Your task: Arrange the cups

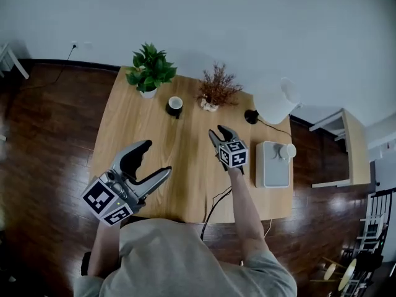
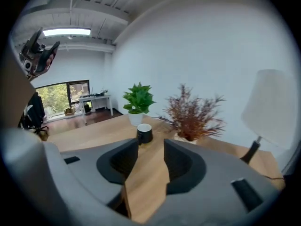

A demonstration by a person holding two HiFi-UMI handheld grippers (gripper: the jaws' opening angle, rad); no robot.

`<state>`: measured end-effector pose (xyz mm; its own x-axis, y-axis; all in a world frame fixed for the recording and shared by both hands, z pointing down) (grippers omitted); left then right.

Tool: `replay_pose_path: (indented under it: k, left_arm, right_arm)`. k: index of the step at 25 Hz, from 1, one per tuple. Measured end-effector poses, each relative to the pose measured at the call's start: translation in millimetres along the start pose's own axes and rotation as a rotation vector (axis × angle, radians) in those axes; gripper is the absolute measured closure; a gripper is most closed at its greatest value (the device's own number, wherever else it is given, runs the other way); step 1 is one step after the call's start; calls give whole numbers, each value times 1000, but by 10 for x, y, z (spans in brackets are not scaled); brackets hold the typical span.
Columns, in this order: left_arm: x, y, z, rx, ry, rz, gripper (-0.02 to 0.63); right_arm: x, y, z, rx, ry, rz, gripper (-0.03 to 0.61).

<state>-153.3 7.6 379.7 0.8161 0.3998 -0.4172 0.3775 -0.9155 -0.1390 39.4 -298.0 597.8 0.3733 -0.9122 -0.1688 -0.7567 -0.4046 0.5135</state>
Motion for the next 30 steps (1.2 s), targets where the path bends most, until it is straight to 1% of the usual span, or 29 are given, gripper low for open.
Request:
replay_pose_path:
  k: [3, 5, 8, 11, 15, 19, 21, 24, 26, 28, 30]
  left_arm:
    - [-141, -281, 33, 26, -30, 53, 302]
    - [-238, -412, 55, 37, -39, 79, 302]
    - [-378, -554, 60, 47, -51, 106, 302]
    - [-486, -709, 80, 49, -60, 138, 302]
    - [-618, -886, 107, 56, -68, 178, 302]
    - [-733, -978, 136, 67, -73, 192, 302]
    - [-766, -988, 152, 70, -73, 189, 302]
    - [-780, -994, 184, 71, -68, 179, 302]
    - [-768, -982, 205, 71, -66, 165, 302]
    - [-739, -961, 219, 69, -68, 147, 302]
    - [-711, -920, 221, 62, -70, 117, 302]
  right_arm:
    - [-364, 570, 92, -74, -30, 65, 394]
    - [-511, 927, 130, -125, -40, 77, 393]
    - [-603, 1399, 130, -208, -61, 61, 393]
    - [-622, 1768, 53, -297, -57, 29, 393]
    - [-621, 2075, -35, -374, -12, 0, 394]
    - [-620, 2269, -25, -426, 8, -13, 437]
    - [-599, 2309, 1, -457, 14, -16, 472]
    - [-581, 2307, 1, -471, 51, 7, 488]
    - [-573, 2225, -14, -455, 84, 21, 492]
    - [-602, 2063, -33, -408, 139, 40, 492]
    - [-683, 1829, -71, -326, 250, 65, 492]
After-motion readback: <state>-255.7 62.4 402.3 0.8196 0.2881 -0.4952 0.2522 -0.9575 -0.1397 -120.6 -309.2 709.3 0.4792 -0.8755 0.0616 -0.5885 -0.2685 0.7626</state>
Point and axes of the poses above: the fingertips, and each gripper's own axes: y forward along the fingers, x to its right, z out of its top, the point moved 7 cm from there along -y, backward along the fingers, and after that the axes turned 7 degrees about -y, right-handed, at the moved point
